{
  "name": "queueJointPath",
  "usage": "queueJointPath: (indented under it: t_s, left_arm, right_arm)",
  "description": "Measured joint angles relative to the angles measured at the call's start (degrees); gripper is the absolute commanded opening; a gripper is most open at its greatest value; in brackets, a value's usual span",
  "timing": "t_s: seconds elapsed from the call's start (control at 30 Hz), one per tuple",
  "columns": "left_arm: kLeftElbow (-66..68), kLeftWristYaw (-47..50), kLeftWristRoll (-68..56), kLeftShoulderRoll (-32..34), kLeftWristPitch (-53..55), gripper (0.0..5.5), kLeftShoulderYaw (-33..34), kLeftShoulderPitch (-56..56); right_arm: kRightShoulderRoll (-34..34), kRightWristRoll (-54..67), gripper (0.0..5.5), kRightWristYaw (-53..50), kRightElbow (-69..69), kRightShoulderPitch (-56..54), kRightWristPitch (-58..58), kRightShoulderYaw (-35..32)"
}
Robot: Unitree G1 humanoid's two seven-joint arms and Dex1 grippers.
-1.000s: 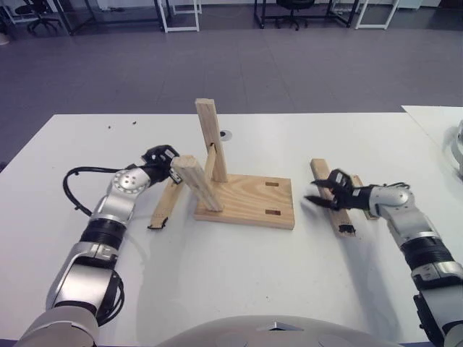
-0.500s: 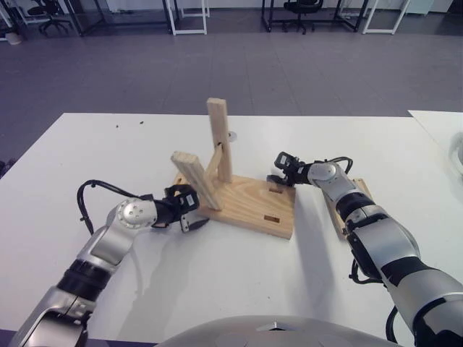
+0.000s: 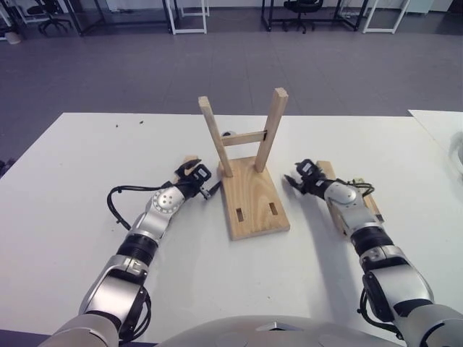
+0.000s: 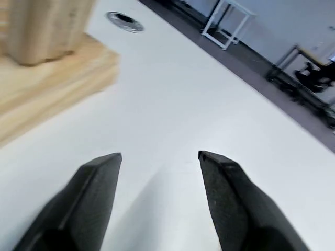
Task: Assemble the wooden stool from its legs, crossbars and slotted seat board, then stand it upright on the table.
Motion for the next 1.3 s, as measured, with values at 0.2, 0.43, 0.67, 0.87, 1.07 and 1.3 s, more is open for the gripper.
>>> queueJointPath:
  t_s: [0.2, 0.43, 0.67, 0.87, 1.07, 1.3]
  left_arm:
    - [-5.3, -0.5, -1.0, 0.3, 4.1, 4.96, 1.4, 3.7]
    - [2.1, 1.4, 1.4, -1.4, 3.3, 4.96, -1.0, -1.9]
    - [8.1, 3.1, 2.2, -3.0, -0.1, 4.96, -1.3, -4.9]
    - [6.0, 3.4, -0.1, -1.7, 1.6, 4.96, 3.4, -2.8]
    - [-3.2, 3.6, -5.8, -0.1, 4.6, 4.96, 10.6, 0.6]
    - [-32.9, -1.3, -37.7, -2.7, 19.0, 4.96, 26.6, 7.1]
  right_arm:
    - [-8.7, 12.0, 2.75, 2.3, -12.5, 14.8, 13.3, -15.8]
    - [-10.3, 21.8, 2.75, 10.7, -20.2, 26.3, 25.2, -20.2]
    - [-8.8, 21.1, 2.75, 10.0, -20.4, 26.7, 24.3, -17.3]
    - [-6.9, 22.4, 1.77, 9.4, -21.8, 26.5, 25.1, -16.7]
    - [-5.5, 22.5, 0.65, 7.2, -21.9, 26.3, 24.3, -16.8]
    - [-3.8, 27.5, 0.61, 6.6, -25.0, 26.0, 22.0, -20.5]
